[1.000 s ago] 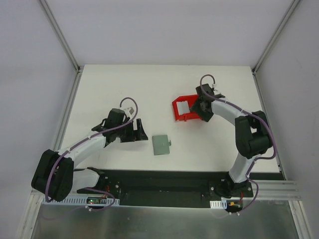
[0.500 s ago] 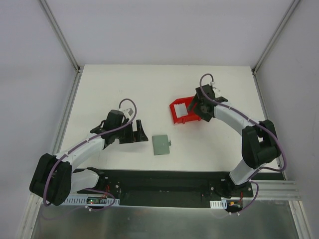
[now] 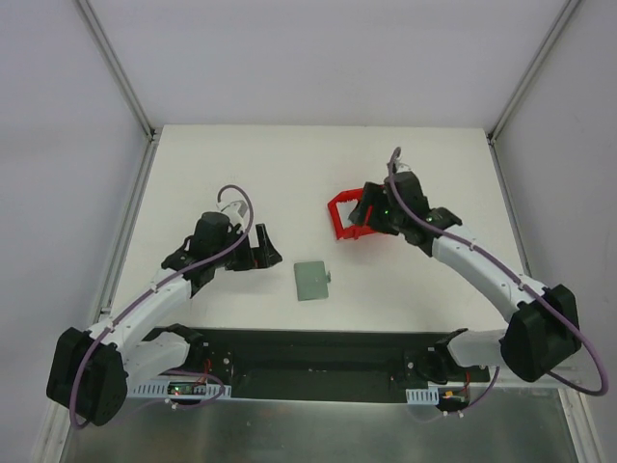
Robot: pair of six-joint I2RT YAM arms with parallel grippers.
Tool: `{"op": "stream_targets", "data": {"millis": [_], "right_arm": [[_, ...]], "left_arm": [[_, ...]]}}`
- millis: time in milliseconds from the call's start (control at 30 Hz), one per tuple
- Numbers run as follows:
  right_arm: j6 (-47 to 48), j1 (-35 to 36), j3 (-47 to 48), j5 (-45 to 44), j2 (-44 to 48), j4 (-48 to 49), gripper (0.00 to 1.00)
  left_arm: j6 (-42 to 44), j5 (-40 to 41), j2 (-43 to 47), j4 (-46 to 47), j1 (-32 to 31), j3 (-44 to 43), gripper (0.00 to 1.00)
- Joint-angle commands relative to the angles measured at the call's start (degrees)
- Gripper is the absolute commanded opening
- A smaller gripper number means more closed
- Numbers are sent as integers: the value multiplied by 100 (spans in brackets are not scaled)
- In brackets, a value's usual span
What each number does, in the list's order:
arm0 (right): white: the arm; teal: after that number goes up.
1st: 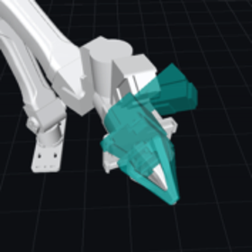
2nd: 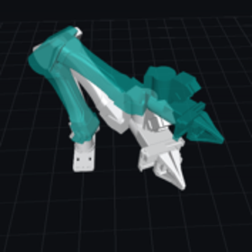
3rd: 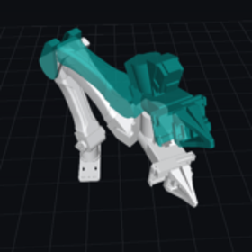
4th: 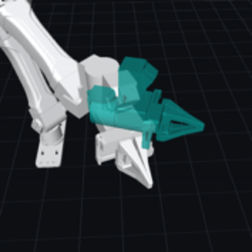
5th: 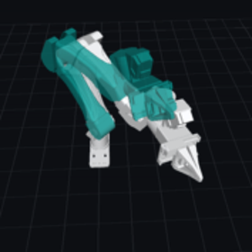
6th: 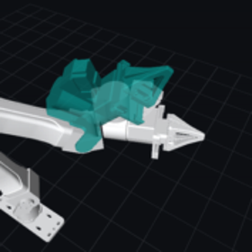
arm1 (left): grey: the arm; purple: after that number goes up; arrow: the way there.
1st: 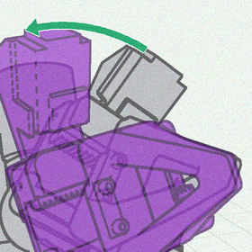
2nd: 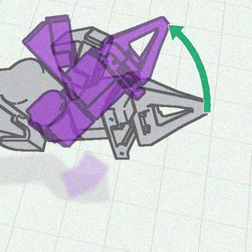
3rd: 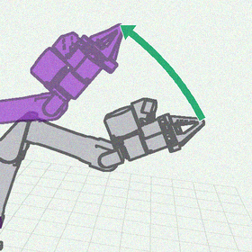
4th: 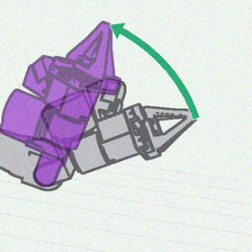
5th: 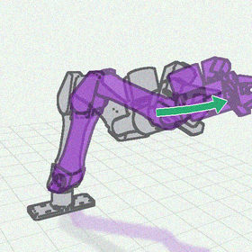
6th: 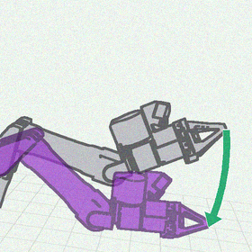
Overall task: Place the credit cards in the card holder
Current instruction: Open the card holder at the center of the board.
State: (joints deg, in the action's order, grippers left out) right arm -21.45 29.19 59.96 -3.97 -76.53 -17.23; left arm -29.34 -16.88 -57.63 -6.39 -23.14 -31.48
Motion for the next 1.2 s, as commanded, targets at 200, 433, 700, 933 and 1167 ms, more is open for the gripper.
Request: {"op": "stream_targets", "data": {"millis": [200, 433, 700, 933, 1167], "right_arm": [[203, 1633, -609, 1020, -414, 238, 67], [387, 1801, -179, 836, -1372, 89, 59], [449, 1818, -134, 731, -1646, -87, 44], [484, 1827, -248, 740, -1646, -210, 37], [537, 1845, -222, 608, -1725, -342, 30]], "left_arm": [[-432, -677, -619, -284, 450, -535, 99], [-212, -632, -469, -345, 433, -350, 99], [-72, -579, -486, -345, 310, -306, 99], [-36, -518, -583, -336, 187, -393, 99], [-19, -535, -680, -328, 73, -411, 98]]}}
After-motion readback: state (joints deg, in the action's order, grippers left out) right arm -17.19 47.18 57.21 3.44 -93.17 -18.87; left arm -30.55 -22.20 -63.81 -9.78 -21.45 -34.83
